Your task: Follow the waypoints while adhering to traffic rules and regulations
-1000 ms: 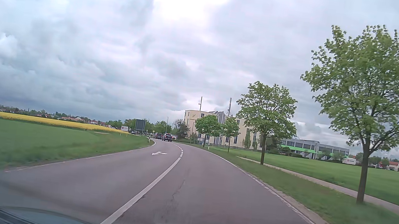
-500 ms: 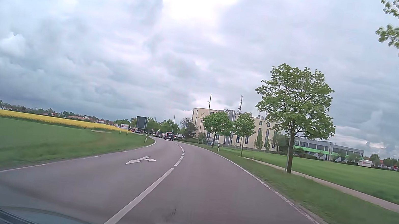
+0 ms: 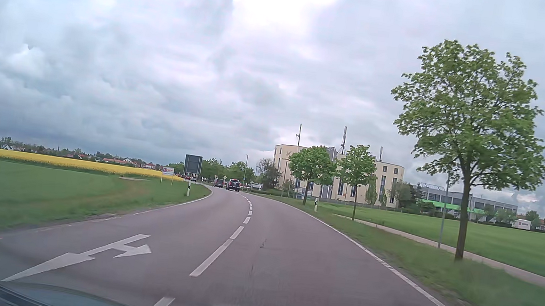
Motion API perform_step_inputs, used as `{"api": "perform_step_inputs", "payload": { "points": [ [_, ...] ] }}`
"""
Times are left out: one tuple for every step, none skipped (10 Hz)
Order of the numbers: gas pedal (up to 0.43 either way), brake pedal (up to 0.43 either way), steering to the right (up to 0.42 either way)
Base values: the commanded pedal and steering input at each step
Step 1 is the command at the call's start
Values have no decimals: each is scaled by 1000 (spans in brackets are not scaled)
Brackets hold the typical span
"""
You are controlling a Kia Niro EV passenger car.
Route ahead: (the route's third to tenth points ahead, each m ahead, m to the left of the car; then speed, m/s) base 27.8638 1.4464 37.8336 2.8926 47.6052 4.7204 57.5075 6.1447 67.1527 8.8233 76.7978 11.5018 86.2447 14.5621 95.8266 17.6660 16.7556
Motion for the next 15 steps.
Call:
{"api": "perform_step_inputs", "payload": {
  "points": [
    [169, 12, -19],
    [157, 12, -19],
    [150, 12, -19],
    [138, 12, -19],
    [138, 12, -19],
    [130, 12, -19],
    [130, 12, -20],
    [130, 12, -18],
    [130, 12, -17],
    [130, 12, -14],
    [130, 12, -14],
    [130, 12, -14],
    [130, 12, -14],
    [59, 12, -15],
    [0, 12, -16]
  ]
}}
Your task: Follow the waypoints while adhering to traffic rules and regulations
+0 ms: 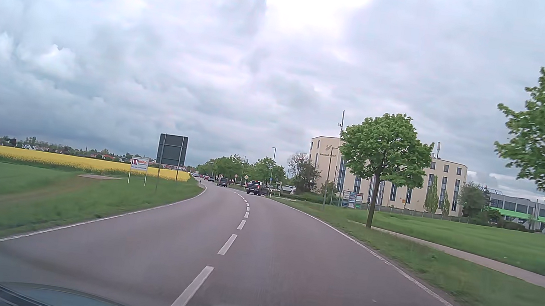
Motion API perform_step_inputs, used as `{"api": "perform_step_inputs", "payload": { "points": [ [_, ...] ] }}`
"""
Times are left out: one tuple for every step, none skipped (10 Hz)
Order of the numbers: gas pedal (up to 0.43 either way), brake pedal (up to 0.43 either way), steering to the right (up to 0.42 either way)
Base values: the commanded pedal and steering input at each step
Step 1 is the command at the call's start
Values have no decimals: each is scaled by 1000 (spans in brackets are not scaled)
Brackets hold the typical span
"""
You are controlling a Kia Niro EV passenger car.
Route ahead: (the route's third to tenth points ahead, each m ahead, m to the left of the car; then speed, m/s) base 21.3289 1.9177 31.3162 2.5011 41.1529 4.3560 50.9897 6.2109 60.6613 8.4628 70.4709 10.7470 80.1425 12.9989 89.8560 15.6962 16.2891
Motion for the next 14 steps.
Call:
{"api": "perform_step_inputs", "payload": {
  "points": [
    [0, 12, -16],
    [0, 12, -18],
    [0, 12, -18],
    [0, 12, -18],
    [0, 12, -19],
    [0, 12, -22],
    [0, 12, -24],
    [0, 12, -24],
    [0, 12, -24],
    [8, 6, -24],
    [8, 12, -24],
    [8, 12, -23],
    [20, 12, -23],
    [20, 12, -24]
  ]
}}
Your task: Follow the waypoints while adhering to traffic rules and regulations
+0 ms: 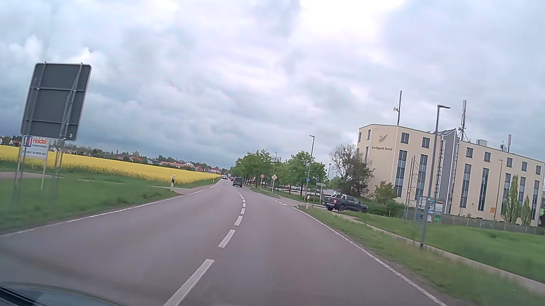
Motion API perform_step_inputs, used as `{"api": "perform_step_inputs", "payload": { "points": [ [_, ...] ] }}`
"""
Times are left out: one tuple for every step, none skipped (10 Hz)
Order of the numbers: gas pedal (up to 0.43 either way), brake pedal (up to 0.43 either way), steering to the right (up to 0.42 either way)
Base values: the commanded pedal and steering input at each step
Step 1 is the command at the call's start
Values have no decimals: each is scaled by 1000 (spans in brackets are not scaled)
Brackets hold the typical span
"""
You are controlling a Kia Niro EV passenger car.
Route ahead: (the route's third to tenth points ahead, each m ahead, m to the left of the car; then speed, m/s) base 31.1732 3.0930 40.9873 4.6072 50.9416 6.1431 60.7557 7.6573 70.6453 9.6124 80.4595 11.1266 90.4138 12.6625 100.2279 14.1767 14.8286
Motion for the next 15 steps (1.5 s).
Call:
{"api": "perform_step_inputs", "payload": {
  "points": [
    [28, 12, -23],
    [39, 12, -24],
    [59, 12, -24],
    [79, 12, -23],
    [98, 12, -23],
    [130, 12, -24],
    [130, 12, -23],
    [150, 12, -24],
    [169, 12, -24],
    [169, 12, -24],
    [189, 12, -22],
    [189, 12, -18],
    [189, 12, -16],
    [189, 12, -16],
    [189, 12, -16]
  ]
}}
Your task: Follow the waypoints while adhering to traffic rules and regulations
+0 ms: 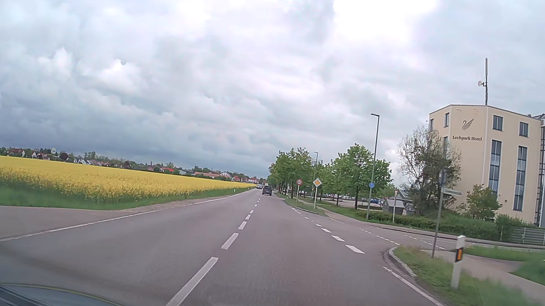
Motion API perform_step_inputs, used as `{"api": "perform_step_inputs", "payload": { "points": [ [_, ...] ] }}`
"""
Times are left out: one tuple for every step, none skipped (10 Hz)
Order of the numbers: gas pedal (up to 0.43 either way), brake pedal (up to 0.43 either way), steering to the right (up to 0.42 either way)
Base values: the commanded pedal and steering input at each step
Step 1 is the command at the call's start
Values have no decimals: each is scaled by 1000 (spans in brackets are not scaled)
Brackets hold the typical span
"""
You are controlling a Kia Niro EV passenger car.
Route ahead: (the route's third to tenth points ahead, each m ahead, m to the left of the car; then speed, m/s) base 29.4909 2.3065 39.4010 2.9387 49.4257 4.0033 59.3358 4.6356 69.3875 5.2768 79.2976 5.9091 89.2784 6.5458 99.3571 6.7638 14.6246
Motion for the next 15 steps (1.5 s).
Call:
{"api": "perform_step_inputs", "payload": {
  "points": [
    [189, 12, -16],
    [189, 12, -16],
    [189, 12, -16],
    [189, 12, -14],
    [189, 12, -13],
    [197, 12, -12],
    [197, 12, -10],
    [197, 12, -10],
    [197, 12, -9],
    [197, 12, -9],
    [197, 12, -8],
    [197, 12, -8],
    [197, 12, -7],
    [197, 12, -7],
    [197, 12, -7]
  ]
}}
